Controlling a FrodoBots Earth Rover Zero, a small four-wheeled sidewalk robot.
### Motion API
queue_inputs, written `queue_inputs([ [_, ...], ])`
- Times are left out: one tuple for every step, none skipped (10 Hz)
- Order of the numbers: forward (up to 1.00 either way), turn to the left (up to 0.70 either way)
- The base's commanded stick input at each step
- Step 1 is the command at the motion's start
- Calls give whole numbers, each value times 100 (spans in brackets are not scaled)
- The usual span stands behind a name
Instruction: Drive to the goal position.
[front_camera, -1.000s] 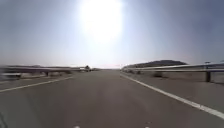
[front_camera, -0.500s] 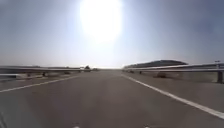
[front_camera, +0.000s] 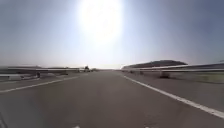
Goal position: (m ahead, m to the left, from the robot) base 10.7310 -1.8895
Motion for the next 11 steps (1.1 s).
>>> queue_inputs([
  [100, 15],
  [100, 7],
  [100, 0],
  [100, 0],
  [100, 0],
  [100, 2],
  [100, 10],
  [100, 21],
  [100, 32],
  [100, 2],
  [100, 1],
])
